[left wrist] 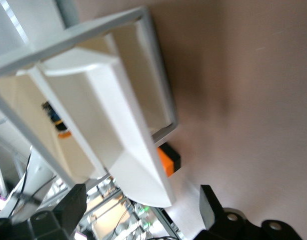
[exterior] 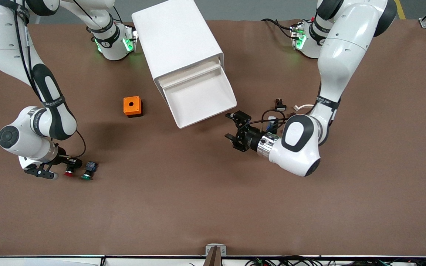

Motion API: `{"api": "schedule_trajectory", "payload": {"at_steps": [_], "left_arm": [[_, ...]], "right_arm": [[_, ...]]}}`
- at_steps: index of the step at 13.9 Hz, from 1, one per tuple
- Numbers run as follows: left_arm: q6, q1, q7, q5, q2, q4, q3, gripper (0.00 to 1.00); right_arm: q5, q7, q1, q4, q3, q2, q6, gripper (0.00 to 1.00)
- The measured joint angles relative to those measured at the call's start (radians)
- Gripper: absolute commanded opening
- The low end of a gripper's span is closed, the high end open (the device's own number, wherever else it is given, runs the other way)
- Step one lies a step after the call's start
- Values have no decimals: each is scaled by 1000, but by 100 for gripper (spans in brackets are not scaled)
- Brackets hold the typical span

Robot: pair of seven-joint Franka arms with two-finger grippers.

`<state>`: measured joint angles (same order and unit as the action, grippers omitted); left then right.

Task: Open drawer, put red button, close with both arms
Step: 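Pull the drawer open with the left gripper while the right gripper grasps the red button, then carry the red button into the open drawer with the right gripper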

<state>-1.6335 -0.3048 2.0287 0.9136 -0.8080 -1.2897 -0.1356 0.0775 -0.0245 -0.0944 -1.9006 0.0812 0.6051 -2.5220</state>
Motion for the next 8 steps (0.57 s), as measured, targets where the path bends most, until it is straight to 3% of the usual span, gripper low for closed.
{"api": "schedule_trajectory", "payload": {"at_steps": [5, 8], "left_arm": [[7, 55, -128, -371, 130, 27, -3, 100], [10, 74, -203, -537, 204, 26, -3, 100]], "right_arm": [[0, 4, 0, 17, 0, 0, 14, 0], [0, -13, 10, 67, -3, -44, 164, 0]]}}
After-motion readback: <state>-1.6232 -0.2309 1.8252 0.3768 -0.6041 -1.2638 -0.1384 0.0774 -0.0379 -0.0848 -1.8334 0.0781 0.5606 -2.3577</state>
